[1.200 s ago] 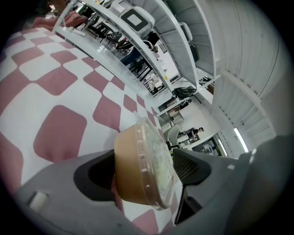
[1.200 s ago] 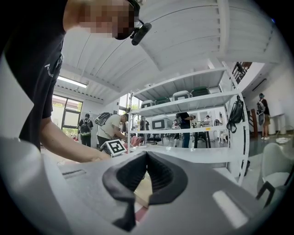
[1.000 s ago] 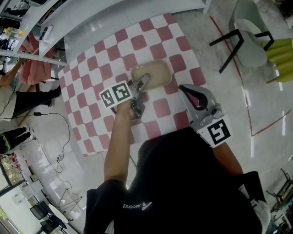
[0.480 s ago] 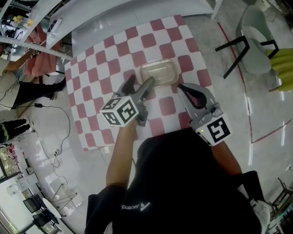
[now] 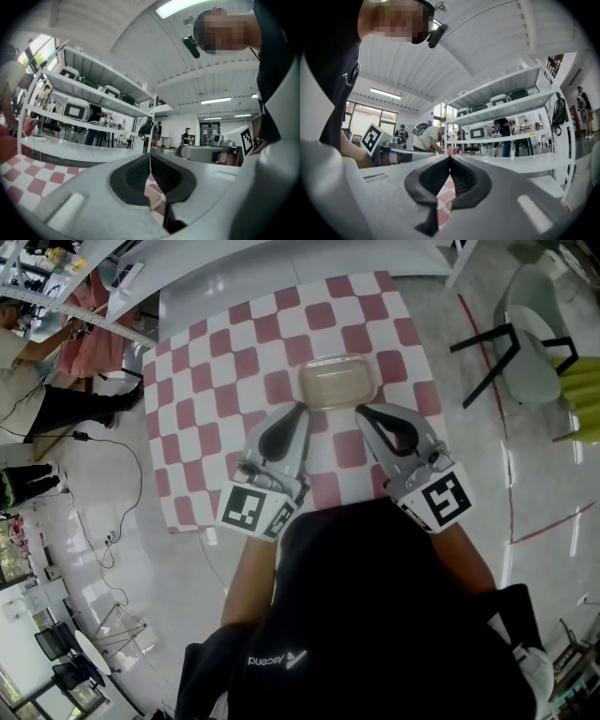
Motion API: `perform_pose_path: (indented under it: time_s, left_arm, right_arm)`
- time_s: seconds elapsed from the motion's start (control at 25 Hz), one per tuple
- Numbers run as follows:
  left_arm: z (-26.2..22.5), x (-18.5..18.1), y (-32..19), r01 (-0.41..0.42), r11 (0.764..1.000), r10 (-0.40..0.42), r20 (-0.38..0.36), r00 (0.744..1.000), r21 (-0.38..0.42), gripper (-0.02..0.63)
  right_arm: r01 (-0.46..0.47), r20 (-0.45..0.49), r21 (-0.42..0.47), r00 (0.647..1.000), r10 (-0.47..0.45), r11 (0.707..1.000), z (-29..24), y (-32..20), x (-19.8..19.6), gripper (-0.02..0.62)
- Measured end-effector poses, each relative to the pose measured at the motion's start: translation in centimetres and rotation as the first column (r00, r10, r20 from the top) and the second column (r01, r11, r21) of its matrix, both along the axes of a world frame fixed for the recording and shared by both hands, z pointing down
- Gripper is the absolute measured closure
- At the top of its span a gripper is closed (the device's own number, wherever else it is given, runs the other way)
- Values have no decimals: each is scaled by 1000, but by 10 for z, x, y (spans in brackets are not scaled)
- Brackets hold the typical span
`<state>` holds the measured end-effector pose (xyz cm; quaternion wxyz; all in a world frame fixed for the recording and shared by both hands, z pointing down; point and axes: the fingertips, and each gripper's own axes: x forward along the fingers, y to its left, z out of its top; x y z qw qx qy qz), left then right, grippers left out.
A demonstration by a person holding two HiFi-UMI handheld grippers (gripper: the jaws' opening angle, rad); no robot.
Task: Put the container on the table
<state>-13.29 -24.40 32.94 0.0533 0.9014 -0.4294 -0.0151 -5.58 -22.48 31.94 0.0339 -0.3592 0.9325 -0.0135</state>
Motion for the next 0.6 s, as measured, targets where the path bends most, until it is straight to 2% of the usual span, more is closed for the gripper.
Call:
perform_pose_path:
  time_s: [0.12, 0.2, 0.32, 0.6]
  left_arm:
    - [-13, 1, 11, 1, 995, -3, 28, 1000, 98, 595]
    - [-18, 2, 15, 1, 992, -4, 24, 1000, 129, 595]
    - [-19, 3, 20, 5, 992, -4, -10, 1000, 129, 597]
    - [-14, 10, 23, -5, 991, 7, -8, 1000, 133, 597]
  right_arm:
    - [25, 10, 8, 1000, -25, 1000, -2, 3, -8, 592]
    - [34, 11, 14, 999, -34, 999, -3, 5, -12, 592]
    - [38, 3, 14, 999, -38, 999, -2, 7, -15, 592]
    - [41, -6, -1, 999, -41, 999, 6, 9, -14, 592]
